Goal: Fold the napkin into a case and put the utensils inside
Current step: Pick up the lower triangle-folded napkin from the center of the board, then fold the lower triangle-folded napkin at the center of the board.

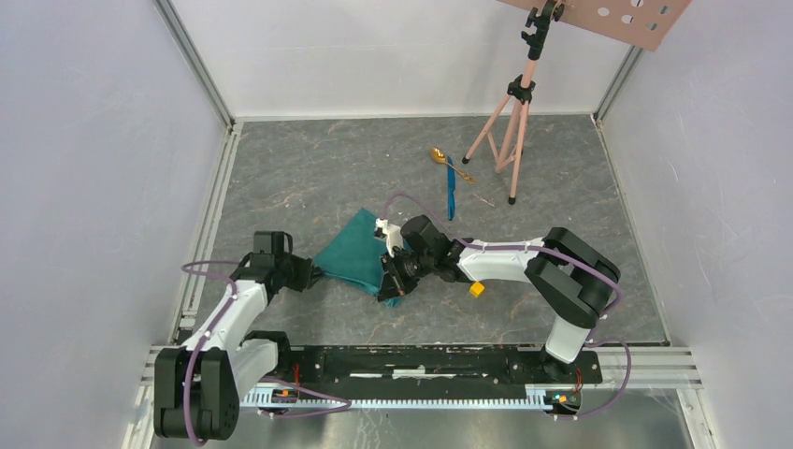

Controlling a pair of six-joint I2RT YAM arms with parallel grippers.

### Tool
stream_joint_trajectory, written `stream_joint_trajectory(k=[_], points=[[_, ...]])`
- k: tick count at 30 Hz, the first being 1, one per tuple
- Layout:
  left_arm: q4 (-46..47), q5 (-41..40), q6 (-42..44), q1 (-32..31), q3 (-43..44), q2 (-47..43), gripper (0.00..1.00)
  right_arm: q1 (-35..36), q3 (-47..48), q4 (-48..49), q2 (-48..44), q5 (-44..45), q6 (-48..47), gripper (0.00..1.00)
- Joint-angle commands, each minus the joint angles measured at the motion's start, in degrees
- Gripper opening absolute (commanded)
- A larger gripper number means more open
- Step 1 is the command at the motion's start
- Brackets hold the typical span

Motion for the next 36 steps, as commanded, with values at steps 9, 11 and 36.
stream_joint_trajectory(k=[9, 11, 36], points=[[-12.81, -7.83, 8.48, -5.17, 20.55, 16.24, 0.02, -2.11, -2.03, 4.59, 0.95, -6.93, 0.86, 0.0], [-15.78, -10.24, 8.75, -7.24, 24.89, 20.04, 0.02, -2.79, -3.03, 6.01, 0.96, -7.49, 1.45, 0.0], [-18.69, -19.67, 14.31, -18.41, 43.09, 39.2, 0.02, -7.24, -5.42, 5.63, 1.18, -6.62, -3.38, 0.03]])
